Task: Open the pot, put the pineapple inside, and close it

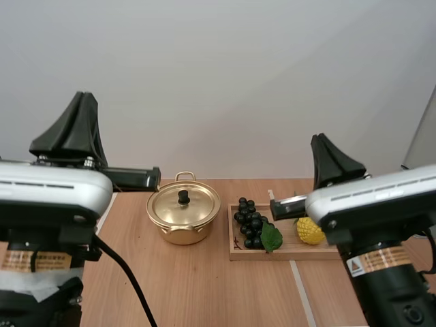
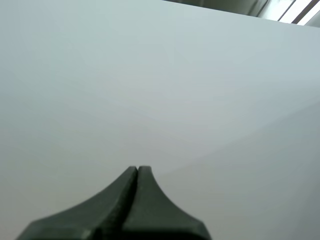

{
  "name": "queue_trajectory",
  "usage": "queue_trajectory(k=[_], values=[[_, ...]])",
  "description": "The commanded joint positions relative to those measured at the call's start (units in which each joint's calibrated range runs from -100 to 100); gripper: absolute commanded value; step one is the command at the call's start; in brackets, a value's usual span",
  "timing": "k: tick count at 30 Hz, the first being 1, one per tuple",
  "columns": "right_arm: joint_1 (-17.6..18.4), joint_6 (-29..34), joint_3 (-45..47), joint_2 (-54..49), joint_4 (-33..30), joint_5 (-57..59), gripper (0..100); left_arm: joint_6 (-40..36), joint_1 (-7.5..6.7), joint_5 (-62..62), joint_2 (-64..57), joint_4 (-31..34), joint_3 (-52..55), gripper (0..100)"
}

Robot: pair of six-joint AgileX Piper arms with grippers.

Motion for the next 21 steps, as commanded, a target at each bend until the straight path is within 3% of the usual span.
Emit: queue_trajectory(k=[1,3,12,15,21], values=[[0.0,0.0,-8.7,-0.3,-0.2,19.8,0,0.1,-0.2,12.9,2.2,0.0,-7.9,0],[0.0,0.0,-15.2,1.4,-0.1,30.5,0,0.1,-0.2,17.5,5.2,0.0,-12.8,0],[0.0,0.0,-39.4,12.7,-0.6,60.1,0,0.1,-0.12,41.3,17.8,0.0,-33.0,0],[-0.3,-2.6,-45.2,17.2,-0.7,67.7,0,0.2,-0.12,49.3,22.3,0.2,-39.3,0],[-1.1,-4.1,-57.5,29.5,-0.4,91.8,0,0.2,1.24,69.0,32.8,0.4,-51.9,0]])
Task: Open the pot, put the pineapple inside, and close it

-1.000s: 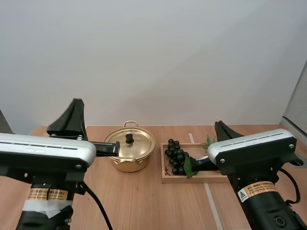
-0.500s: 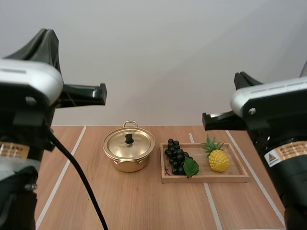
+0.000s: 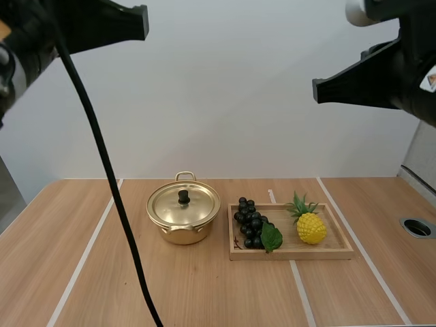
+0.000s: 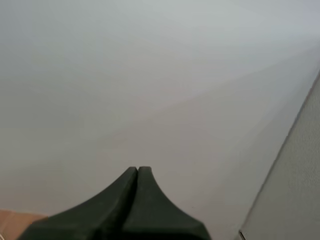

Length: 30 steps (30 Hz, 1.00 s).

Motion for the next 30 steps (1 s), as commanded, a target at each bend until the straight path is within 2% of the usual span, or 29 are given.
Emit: queue_trajectory(k=[1,4,11,15,19,30], values=[[-0.3,-0.6,-5.6,5.8,0.2,13.7,0,0.2,0.6,11.8,5.5,0.2,-6.1,0],[-0.3,-0.6,-11.6,12.7,0.9,23.4,0,2.4,0.6,24.1,11.0,0.0,-12.0,0],[-0.3,-0.6,-17.8,23.7,0.9,33.0,0,11.6,0.6,40.7,22.2,-5.5,-19.2,0],[-0.3,-0.6,-17.8,27.6,0.9,36.2,0,16.6,0.6,42.9,26.9,-11.0,-19.1,0],[-0.3,-0.6,-17.8,30.8,0.8,37.2,0,18.1,0.6,42.9,30.8,-14.0,-19.1,0],[-0.3,-0.6,-17.1,36.8,-1.7,37.1,0,18.1,0.6,42.9,41.0,-14.6,-19.1,0]])
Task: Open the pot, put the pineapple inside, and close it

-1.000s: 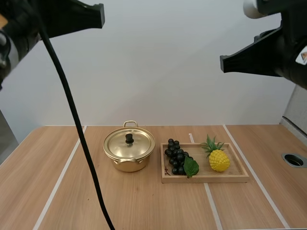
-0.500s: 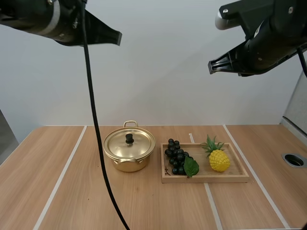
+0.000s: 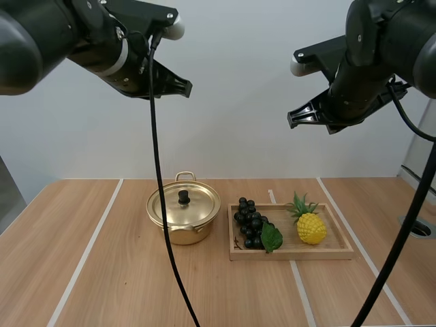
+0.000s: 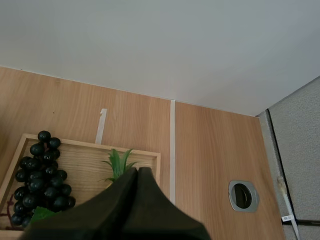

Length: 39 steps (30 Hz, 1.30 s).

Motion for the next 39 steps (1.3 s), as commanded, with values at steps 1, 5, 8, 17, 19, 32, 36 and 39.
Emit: queue_trajectory(k=[1,5,8,17,19,32,36,39], values=[[-0.2,-0.3,0.6,0.4,-0.8,-0.3,0,0.2,0.18,-0.5,2.6,-1.4,-0.5,0],[-0.2,-0.3,4.1,0.4,-0.8,-4.8,0,0.2,0.18,0.0,6.6,-3.4,-0.5,0],[-0.2,-0.3,6.7,0.4,-0.8,-6.5,0,2.5,0.18,4.1,9.7,-7.0,-0.5,0],[-0.2,-0.3,11.4,1.6,-2.0,-9.0,0,10.0,0.18,9.3,18.8,-11.0,2.4,0],[-0.2,-0.3,11.9,2.1,-2.1,-9.0,0,10.9,0.18,9.5,20.2,-11.0,3.7,0],[-0.2,-1.5,14.6,7.1,-2.1,-10.7,0,15.1,0.18,10.5,25.5,-11.0,8.8,14],[-0.2,-1.5,14.6,7.2,-2.1,-10.9,0,15.9,0.18,8.7,26.0,-11.0,9.1,46],[-0.2,-1.5,14.6,7.2,-2.1,-11.1,0,18.0,0.18,8.7,26.5,-12.3,9.2,68]])
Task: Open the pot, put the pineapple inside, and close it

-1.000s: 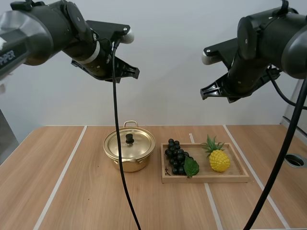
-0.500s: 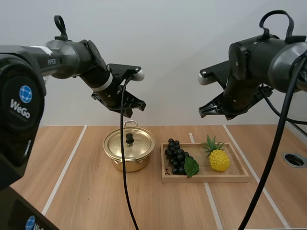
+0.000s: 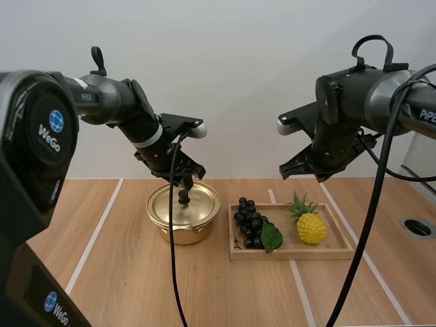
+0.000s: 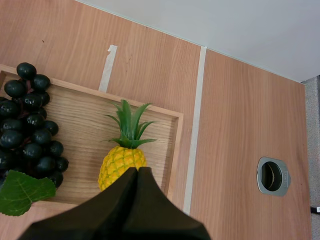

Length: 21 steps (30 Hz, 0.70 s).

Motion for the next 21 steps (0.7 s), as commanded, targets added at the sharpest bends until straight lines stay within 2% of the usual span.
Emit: queue_trajectory(k=[1,4,21], values=[[-0.2,-0.3,0.2,-0.2,-0.5,-0.6,0,2.3,0.18,-1.0,0.5,-2.3,0.4,74],[-0.2,-0.3,0.2,-0.2,-0.5,-0.8,0,3.1,0.18,-1.0,1.8,-3.0,0.4,81],[-0.2,-0.3,0.2,-0.2,0.5,-1.5,0,4.9,0.18,-10.8,7.7,-1.0,0.4,81]])
